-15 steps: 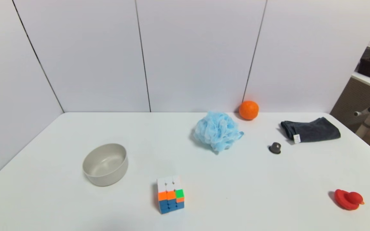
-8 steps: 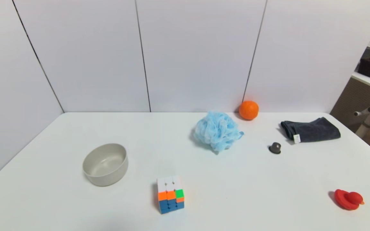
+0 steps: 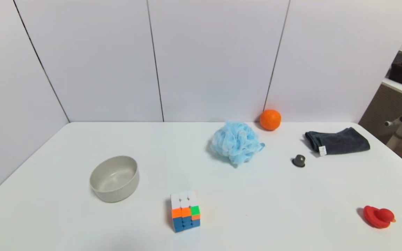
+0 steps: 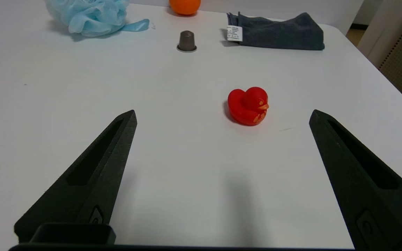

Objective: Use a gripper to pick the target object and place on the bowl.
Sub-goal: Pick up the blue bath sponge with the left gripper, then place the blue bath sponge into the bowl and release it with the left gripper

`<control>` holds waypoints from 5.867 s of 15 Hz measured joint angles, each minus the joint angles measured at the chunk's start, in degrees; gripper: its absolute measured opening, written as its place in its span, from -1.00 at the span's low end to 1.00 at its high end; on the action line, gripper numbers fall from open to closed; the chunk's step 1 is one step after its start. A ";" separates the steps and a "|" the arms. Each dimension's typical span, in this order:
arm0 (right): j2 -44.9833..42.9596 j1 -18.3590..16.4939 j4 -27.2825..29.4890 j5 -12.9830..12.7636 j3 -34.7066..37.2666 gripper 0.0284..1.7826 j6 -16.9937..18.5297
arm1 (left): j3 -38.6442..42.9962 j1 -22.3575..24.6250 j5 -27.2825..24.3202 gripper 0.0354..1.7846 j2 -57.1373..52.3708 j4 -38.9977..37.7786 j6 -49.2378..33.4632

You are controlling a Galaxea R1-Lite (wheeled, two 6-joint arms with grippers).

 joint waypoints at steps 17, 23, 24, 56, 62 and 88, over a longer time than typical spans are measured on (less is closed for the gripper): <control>0.00 0.00 0.00 0.02 0.00 0.92 0.00 | -32.77 -3.47 -4.89 0.89 38.22 13.07 12.62; 0.00 0.00 0.00 0.02 0.00 0.92 -0.02 | -47.68 -9.85 -11.36 0.89 65.37 5.94 21.14; 0.00 0.02 0.02 0.02 0.00 0.92 0.00 | -49.62 -11.47 -11.59 0.89 69.89 3.34 21.58; 0.00 0.02 0.00 -0.05 0.00 0.92 0.15 | -101.35 -35.05 -25.17 0.89 136.77 -13.02 19.54; 0.00 0.02 0.00 -0.09 0.00 0.92 0.17 | -101.27 -35.05 -25.09 0.55 137.69 -12.03 19.15; 0.00 0.00 0.02 -0.07 0.00 0.92 0.15 | -62.49 -8.67 -24.82 -0.34 86.65 3.69 28.14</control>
